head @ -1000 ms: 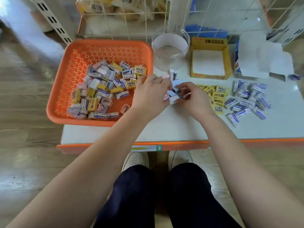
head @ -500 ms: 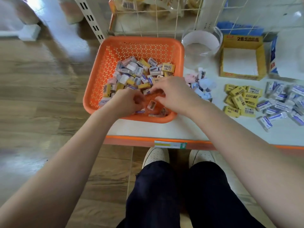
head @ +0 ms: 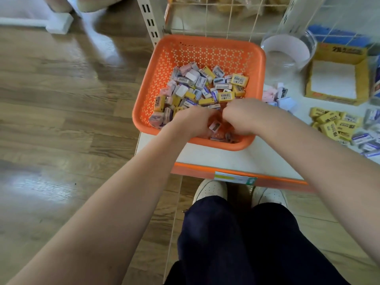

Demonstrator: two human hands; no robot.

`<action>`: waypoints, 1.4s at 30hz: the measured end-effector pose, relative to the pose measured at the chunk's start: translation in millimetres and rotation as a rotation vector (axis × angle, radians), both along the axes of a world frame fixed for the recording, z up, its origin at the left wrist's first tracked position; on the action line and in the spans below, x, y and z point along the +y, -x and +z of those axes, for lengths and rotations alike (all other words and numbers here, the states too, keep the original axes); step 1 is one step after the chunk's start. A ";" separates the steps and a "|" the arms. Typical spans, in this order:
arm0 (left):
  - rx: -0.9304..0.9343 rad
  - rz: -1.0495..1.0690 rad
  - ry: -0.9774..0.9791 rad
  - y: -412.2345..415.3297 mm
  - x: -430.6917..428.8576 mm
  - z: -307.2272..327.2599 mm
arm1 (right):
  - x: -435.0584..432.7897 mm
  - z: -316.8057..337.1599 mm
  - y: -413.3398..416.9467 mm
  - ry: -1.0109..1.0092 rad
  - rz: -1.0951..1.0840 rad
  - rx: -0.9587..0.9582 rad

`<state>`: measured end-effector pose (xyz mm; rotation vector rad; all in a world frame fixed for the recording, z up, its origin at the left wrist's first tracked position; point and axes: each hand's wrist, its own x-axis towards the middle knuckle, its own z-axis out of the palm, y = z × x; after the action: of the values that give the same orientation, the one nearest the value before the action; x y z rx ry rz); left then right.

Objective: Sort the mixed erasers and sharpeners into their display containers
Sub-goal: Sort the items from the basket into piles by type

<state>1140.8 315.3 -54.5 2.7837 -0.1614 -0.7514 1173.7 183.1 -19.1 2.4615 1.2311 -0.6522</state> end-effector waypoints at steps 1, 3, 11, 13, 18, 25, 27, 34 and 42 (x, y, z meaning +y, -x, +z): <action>-0.009 0.000 -0.010 -1.3 -0.9 -1.9 | -0.4 0.5 -0.4 0.019 0.011 0.002; -0.013 0.010 -0.011 -2.3 -1.7 -4.2 | -1.0 2.4 2.0 0.056 0.018 0.001; -0.036 0.091 0.011 -3.4 -2.6 -6.0 | -2.2 -1.8 6.0 0.009 0.011 -0.059; -0.048 0.131 0.044 -3.1 -3.8 -4.9 | -4.9 -6.5 3.4 -0.072 0.015 -0.089; -0.073 0.247 0.135 -2.6 -4.3 -3.3 | -19.6 -14.2 0.9 -0.461 -0.134 -0.043; -0.134 0.295 0.218 -2.6 -4.1 0.3 | -28.5 -29.7 5.7 -0.964 -0.280 -0.063; -0.175 0.304 0.228 -2.2 -3.9 1.4 | -29.4 -30.8 6.5 -1.085 -0.328 -0.084; -0.422 0.319 0.333 -6.2 -20.4 31.4 | -69.6 -32.5 13.1 -1.413 -0.664 -0.279; -0.413 0.324 0.716 15.4 -118.7 58.8 | -137.4 -29.0 9.9 -1.338 -0.937 -0.286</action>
<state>1125.5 196.7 4.3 2.1517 -0.0366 -0.0072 1163.8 45.7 -48.2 4.0069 0.2175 0.6642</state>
